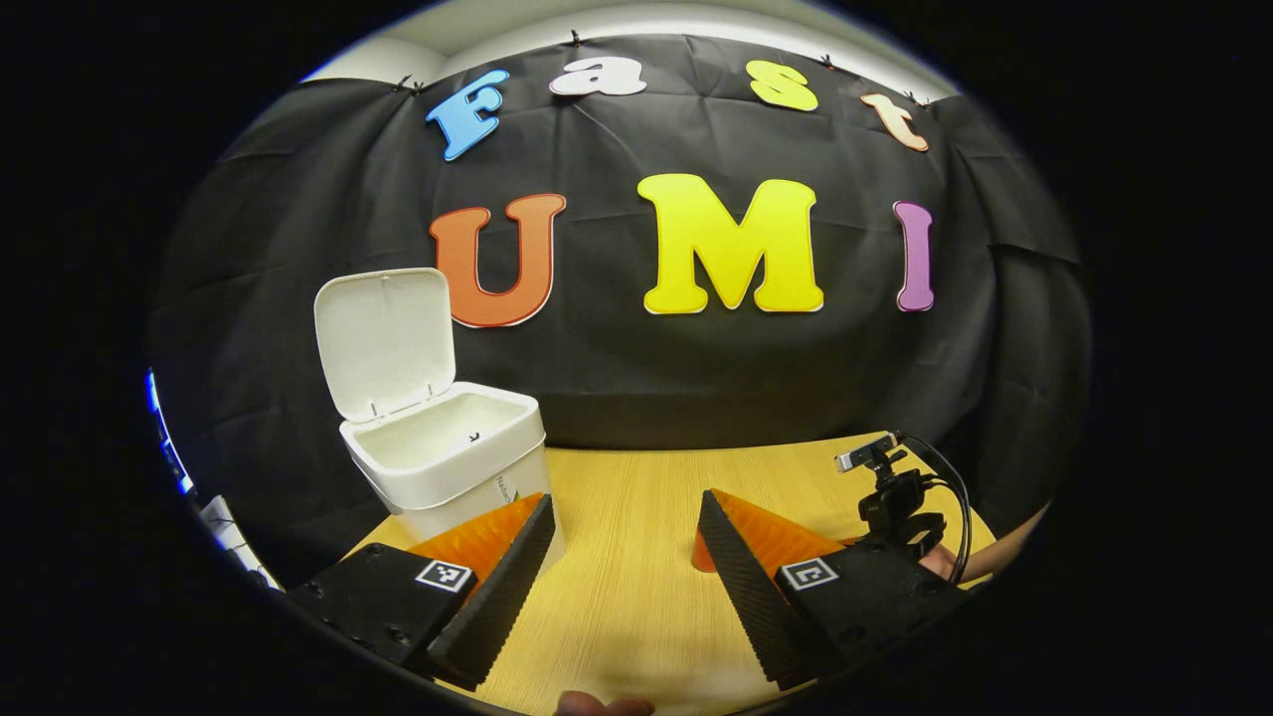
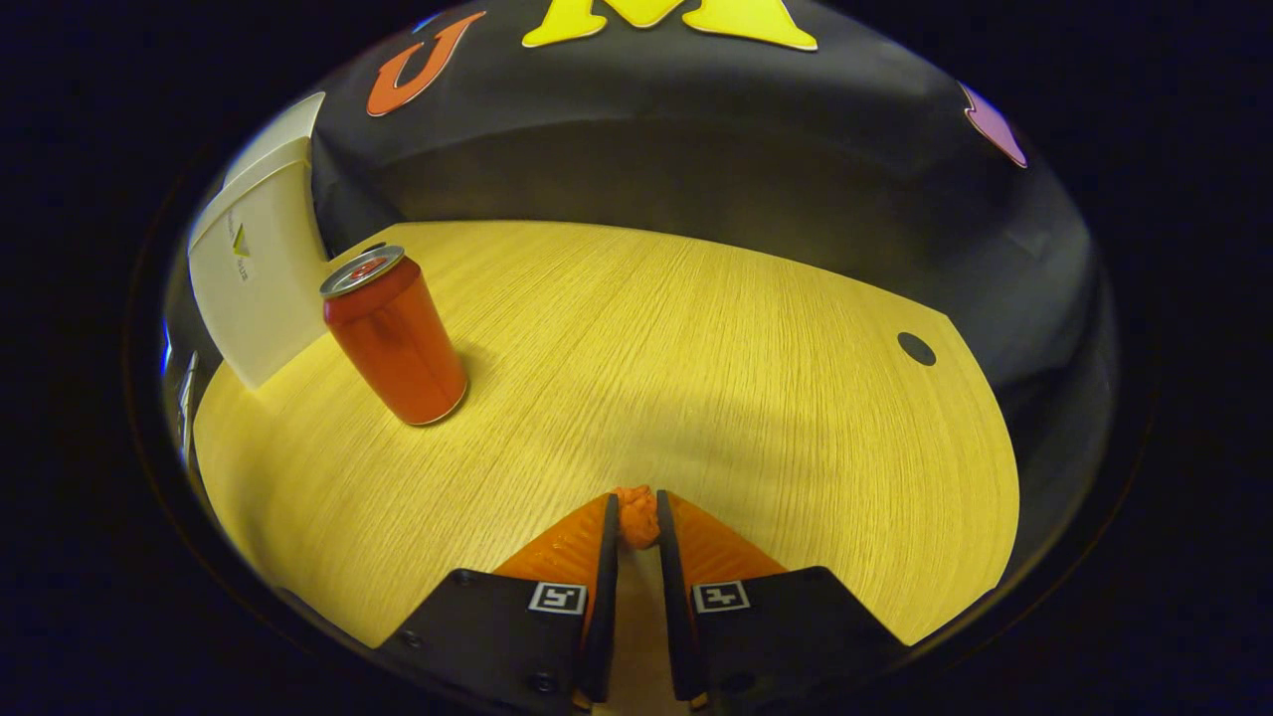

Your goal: Press the lid of the desktop garbage bin to open it, pick up the crumpled paper on the desktop and throw it into the bin, then pick up the pop can on the desktop and drop it into the bin, and finally close the garbage bin lid.

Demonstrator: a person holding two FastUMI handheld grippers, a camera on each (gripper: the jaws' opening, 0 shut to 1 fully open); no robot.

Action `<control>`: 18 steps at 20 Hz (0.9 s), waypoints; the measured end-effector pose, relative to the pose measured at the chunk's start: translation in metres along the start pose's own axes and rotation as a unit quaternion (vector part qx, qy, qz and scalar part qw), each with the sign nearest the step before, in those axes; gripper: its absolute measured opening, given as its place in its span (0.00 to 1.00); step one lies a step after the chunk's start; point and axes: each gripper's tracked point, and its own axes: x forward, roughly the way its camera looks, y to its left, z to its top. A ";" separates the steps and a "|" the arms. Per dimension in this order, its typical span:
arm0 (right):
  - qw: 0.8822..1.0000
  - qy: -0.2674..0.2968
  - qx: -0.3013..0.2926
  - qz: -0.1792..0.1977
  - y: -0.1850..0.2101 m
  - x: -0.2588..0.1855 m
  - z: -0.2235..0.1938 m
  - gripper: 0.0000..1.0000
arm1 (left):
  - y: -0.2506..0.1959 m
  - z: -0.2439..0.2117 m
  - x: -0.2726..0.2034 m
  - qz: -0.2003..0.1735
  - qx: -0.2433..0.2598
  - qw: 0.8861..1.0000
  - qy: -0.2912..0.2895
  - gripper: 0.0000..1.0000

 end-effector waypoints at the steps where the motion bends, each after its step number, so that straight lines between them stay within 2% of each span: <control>1: 1.000 -0.002 0.005 0.001 0.001 -0.003 0.001 0.24 | 0.002 0.001 0.000 0.000 0.001 1.000 0.000 0.96; 9: 0.997 -0.057 0.052 0.030 0.027 -0.078 0.049 0.24 | 0.017 -0.003 0.000 -0.003 -0.015 1.000 -0.007 0.97; 11: 0.994 -0.081 0.059 0.042 0.039 -0.105 0.075 0.22 | 0.021 -0.004 0.002 -0.006 -0.018 1.000 -0.011 0.97; 13: 0.991 -0.110 0.056 0.054 0.055 -0.130 0.105 0.24 | 0.028 -0.004 0.002 -0.007 -0.022 1.000 -0.017 0.97; 18: 0.982 -0.158 0.037 0.094 0.110 -0.186 0.168 0.24 | 0.056 -0.008 -0.003 0.004 -0.030 0.999 -0.027 0.97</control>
